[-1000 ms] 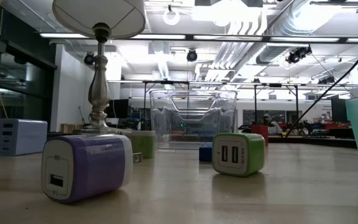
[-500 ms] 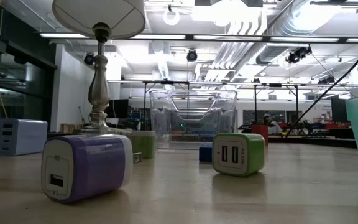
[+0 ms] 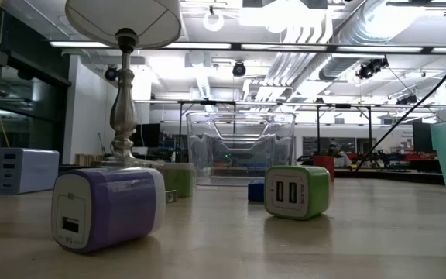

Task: Pick & Place Office items
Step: Put the red digital clock into the green bin

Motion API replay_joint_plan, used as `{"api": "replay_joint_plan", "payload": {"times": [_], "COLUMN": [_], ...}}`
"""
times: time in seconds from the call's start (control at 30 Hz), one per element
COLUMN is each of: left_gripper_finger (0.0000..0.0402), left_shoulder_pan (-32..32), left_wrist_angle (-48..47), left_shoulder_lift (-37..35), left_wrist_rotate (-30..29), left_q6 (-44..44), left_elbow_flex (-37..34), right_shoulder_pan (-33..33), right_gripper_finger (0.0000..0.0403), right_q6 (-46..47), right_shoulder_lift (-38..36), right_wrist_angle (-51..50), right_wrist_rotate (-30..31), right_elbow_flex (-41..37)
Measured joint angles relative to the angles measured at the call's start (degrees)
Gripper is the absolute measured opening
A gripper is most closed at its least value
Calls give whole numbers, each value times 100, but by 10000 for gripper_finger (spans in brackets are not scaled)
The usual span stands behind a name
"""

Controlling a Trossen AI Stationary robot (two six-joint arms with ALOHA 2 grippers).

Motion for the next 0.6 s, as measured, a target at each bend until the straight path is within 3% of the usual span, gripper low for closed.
{"api": "replay_joint_plan", "payload": {"times": [0.6], "left_gripper_finger": [183], "left_shoulder_pan": [-2], "left_wrist_angle": [20], "left_shoulder_lift": [9], "left_wrist_rotate": [-21], "left_q6": [-20], "left_elbow_flex": [0], "right_shoulder_pan": [0], "right_gripper_finger": [148], "right_q6": [131], "right_shoulder_lift": [0], "right_wrist_angle": [-48], "right_wrist_rotate": [-28], "right_elbow_flex": [2]}}
